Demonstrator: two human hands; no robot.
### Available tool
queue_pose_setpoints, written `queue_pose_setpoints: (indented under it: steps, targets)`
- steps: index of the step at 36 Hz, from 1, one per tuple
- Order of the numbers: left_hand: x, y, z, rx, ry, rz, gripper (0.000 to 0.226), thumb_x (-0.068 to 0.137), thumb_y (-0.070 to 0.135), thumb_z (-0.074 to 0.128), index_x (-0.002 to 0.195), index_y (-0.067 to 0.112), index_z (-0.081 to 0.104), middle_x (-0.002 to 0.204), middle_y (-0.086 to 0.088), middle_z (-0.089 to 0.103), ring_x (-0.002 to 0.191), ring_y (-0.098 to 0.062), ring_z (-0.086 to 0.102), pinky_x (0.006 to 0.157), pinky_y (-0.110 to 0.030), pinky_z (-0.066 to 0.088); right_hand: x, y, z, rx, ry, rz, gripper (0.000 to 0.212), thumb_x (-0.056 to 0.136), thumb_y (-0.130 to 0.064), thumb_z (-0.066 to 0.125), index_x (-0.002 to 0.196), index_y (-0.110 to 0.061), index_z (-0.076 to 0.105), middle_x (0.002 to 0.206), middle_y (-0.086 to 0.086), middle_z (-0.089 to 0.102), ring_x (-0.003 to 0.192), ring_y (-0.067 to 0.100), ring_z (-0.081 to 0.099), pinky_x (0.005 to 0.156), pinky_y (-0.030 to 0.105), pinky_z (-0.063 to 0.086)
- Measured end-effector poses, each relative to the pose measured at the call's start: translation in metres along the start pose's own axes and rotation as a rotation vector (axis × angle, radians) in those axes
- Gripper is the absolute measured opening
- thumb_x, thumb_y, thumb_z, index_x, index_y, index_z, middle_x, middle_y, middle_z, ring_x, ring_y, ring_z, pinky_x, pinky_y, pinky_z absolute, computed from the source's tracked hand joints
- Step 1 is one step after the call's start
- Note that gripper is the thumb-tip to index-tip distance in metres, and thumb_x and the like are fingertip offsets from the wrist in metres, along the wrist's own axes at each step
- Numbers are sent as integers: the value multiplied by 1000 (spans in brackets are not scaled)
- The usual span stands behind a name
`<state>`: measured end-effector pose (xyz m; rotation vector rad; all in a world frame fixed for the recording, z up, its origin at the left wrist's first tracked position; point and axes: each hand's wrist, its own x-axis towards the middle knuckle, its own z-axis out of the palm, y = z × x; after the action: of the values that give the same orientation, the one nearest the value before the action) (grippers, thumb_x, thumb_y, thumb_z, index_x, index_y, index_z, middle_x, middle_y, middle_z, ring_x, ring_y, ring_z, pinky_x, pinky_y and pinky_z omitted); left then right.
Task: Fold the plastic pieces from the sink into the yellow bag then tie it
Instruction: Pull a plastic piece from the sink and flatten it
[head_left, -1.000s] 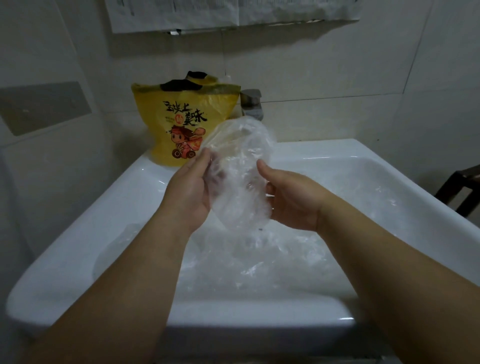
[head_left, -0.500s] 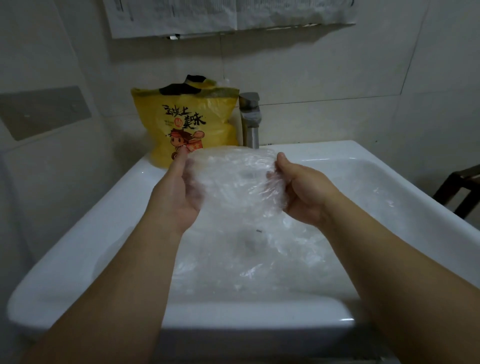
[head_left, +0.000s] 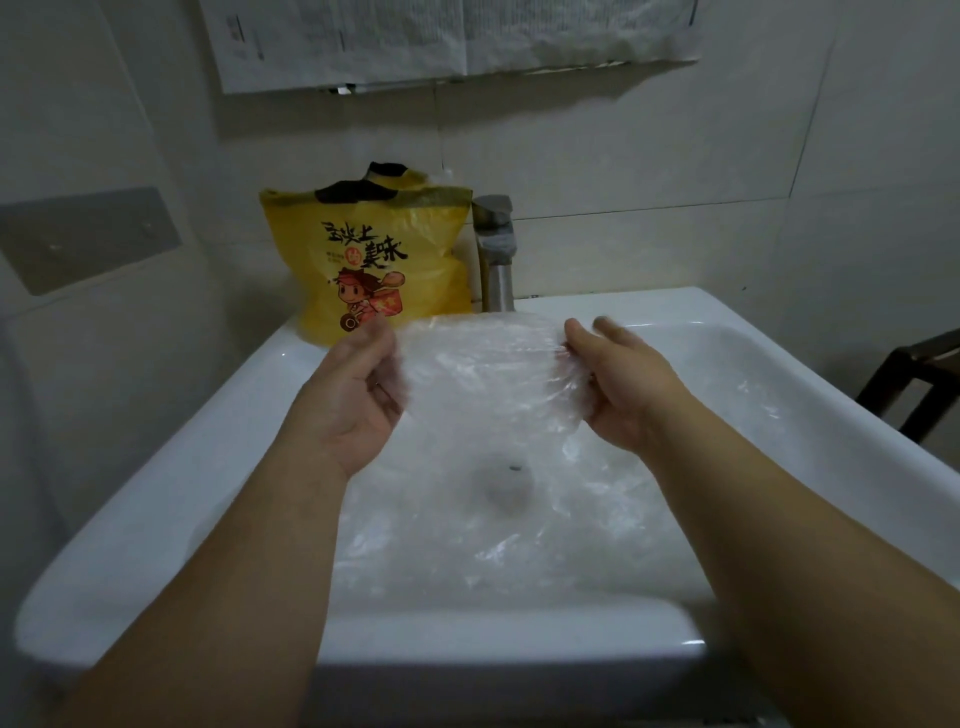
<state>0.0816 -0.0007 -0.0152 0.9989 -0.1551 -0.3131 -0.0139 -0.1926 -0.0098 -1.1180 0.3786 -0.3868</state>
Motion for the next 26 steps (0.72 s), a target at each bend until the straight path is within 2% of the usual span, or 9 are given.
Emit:
queue_pose_setpoints:
  steps: [2,4,7,10,13,16,20,24,26]
  targets:
    - [2,1,-3,-10,-24,28,21,93,9,58,108,21,63,104,-1,67,100,-14,62,94,-28,50,0,-2,-2,-13,1,-76,50,99,-13,51,145,-27,38,114,3,56,96,17,65,79,29,55]
    - [2,3,-4,-9,-72,33,25,93,7,56,116,18,60,121,-7,63,113,-20,60,92,-30,54,-1,-5,-2,-15,-26,-107,41,100,-8,45,138,-23,50,112,1,60,92,15,64,75,25,54]
    - [-2,5,-2,-28,-128,18,24,95,9,53,117,19,59,113,-7,66,90,-14,71,79,-27,59,-2,-5,-1,-52,-56,-110,35,99,-4,45,132,-9,55,104,-2,63,92,12,63,73,20,53]
    - [-7,2,2,33,-152,-39,33,97,11,52,126,26,54,100,-5,70,69,-7,69,68,-22,59,-4,-4,-1,-105,-81,-118,38,96,-2,52,133,-7,53,115,6,62,91,12,64,66,17,55]
    - [-7,1,3,105,-91,-13,37,94,3,55,125,23,55,80,0,70,58,-2,59,55,-14,52,-1,-2,-4,-169,-80,-147,45,91,2,57,135,-6,51,123,8,58,102,19,63,81,23,56]
    - [-3,1,2,157,-3,71,36,91,0,59,124,12,60,86,2,63,69,-2,56,56,-11,48,2,1,-5,-297,-43,-211,52,87,5,63,136,-6,51,131,10,57,111,23,61,98,34,50]
    - [-3,-6,-3,590,83,316,38,84,3,70,117,19,64,87,7,56,82,-3,56,71,-10,47,5,2,-6,-388,9,-247,53,86,2,66,135,-9,52,128,7,58,109,22,61,97,33,50]
    - [-8,-10,-2,877,90,465,26,81,12,76,100,27,67,78,7,48,71,-5,47,69,-12,41,9,5,-9,-641,125,-340,42,90,-10,65,131,-12,56,113,2,58,96,13,58,81,17,47]
    - [-9,-11,-2,938,96,478,17,81,15,76,90,26,67,75,7,47,69,-5,46,65,-14,39,10,7,-11,-718,153,-361,36,91,-15,64,126,-11,59,104,1,59,89,12,57,74,17,44]
